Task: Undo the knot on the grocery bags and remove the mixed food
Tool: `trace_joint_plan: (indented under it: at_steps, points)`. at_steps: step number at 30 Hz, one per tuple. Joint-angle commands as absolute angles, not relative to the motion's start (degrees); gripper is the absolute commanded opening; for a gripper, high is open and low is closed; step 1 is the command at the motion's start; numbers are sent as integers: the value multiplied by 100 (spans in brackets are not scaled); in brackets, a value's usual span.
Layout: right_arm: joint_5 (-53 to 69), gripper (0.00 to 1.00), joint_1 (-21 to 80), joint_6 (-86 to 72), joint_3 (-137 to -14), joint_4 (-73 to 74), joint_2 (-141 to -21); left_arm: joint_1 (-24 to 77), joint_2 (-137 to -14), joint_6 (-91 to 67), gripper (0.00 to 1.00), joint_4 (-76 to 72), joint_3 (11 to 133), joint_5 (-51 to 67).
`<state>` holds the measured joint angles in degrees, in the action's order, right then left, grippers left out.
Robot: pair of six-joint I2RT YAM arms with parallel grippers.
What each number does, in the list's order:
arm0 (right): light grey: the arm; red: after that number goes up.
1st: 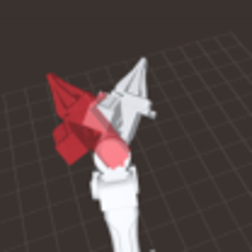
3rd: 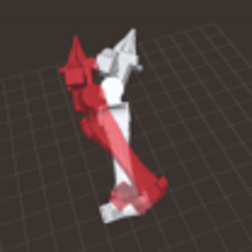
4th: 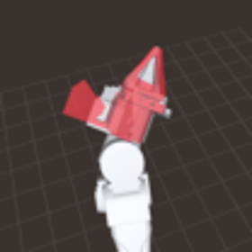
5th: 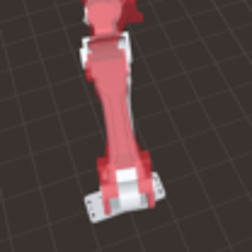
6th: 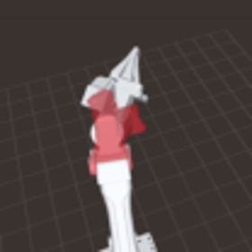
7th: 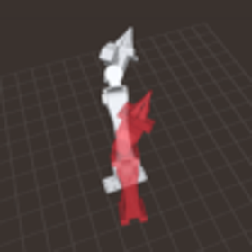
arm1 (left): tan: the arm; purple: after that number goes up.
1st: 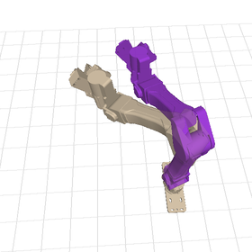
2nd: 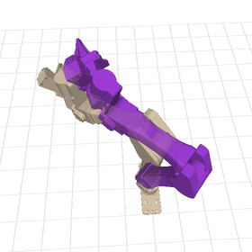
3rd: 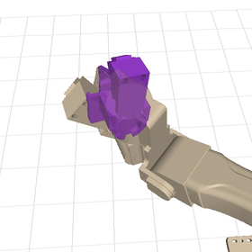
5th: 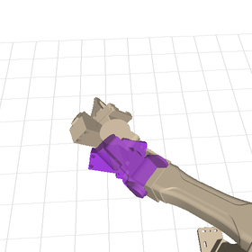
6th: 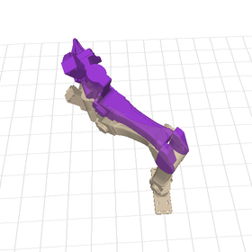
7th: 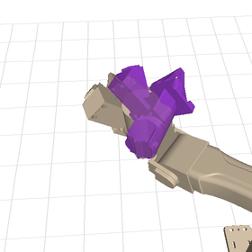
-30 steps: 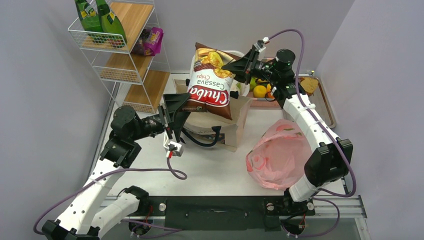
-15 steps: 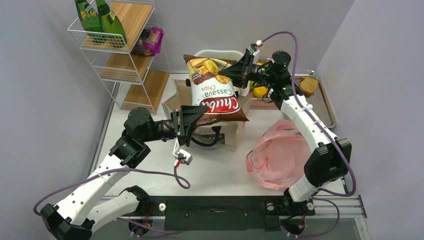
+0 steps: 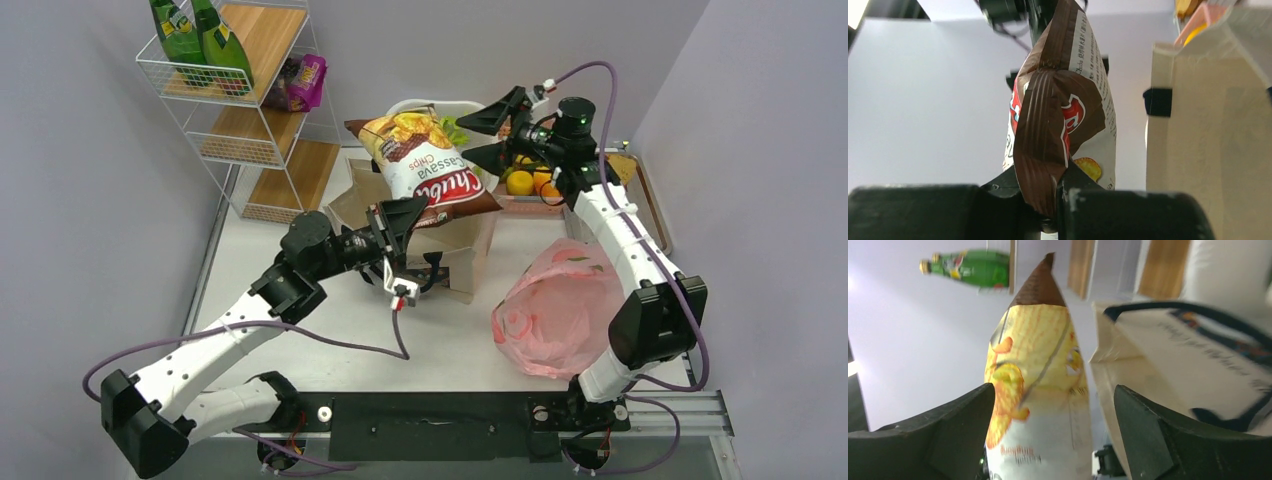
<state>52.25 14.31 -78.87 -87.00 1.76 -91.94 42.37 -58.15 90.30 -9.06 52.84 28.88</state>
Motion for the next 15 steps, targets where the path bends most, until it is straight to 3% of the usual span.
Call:
trace_joint_plan:
  at_steps: [1, 15]
  points:
    - [4375, 86, 934, -7165, -9181, 836, -9208, 4254, -6180, 9168, 0, -2411, 5364, 1486]
    - [4336, 92, 459, -6966, -9299, 960, -9251, 4056, -7958, 8870, 0, -3760, 6494, -965]
